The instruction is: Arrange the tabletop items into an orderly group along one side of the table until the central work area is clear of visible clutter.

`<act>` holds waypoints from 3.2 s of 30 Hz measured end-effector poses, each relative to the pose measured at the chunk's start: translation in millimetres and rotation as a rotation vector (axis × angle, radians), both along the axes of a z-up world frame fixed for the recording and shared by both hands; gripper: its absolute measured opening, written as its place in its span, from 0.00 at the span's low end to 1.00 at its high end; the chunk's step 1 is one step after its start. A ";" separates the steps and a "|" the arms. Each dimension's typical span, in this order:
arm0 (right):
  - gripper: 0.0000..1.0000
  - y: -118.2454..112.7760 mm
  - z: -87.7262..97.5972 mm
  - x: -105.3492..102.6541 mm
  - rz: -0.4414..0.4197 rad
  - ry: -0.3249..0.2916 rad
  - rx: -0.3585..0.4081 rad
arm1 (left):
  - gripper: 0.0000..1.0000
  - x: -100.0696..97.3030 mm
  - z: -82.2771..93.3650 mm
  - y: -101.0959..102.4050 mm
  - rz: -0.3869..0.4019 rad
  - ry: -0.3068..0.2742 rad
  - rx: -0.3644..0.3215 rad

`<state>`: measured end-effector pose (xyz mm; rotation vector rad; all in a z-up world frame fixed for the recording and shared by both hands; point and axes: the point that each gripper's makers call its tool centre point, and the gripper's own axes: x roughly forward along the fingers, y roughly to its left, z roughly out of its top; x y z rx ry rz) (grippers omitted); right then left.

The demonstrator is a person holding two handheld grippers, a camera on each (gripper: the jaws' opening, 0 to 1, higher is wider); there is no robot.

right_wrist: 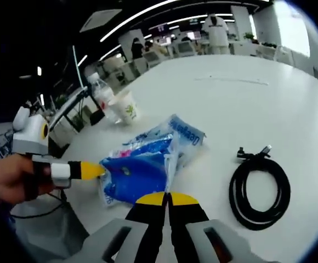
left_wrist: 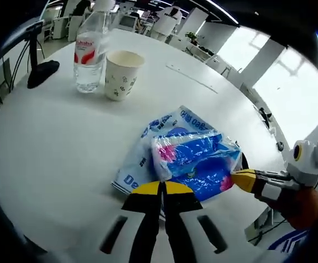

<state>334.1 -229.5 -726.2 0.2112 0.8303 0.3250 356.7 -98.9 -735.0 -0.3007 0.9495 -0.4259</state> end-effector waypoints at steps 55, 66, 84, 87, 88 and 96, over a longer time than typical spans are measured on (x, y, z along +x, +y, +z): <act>0.00 -144.3 25.5 45.3 -0.269 -0.088 0.010 | 0.00 73.0 32.4 -152.3 -0.313 -0.109 -0.040; 0.00 -170.7 10.5 78.0 -0.301 -0.061 0.022 | 0.00 108.5 27.8 -180.5 -0.274 -0.104 -0.058; 0.00 -200.8 -20.5 96.1 -0.395 0.006 0.059 | 0.00 122.2 -3.8 -206.8 -0.216 -0.009 -0.069; 0.00 -204.1 -23.3 91.0 -0.404 0.012 0.068 | 0.00 120.2 -9.3 -209.9 -0.221 0.004 -0.064; 0.00 -205.6 -25.0 90.3 -0.408 0.013 0.072 | 0.00 118.9 -11.0 -210.9 -0.223 0.005 -0.060; 0.00 -214.0 -32.1 88.1 -0.437 0.028 0.074 | 0.00 116.6 -11.9 -220.7 -0.217 0.022 -0.087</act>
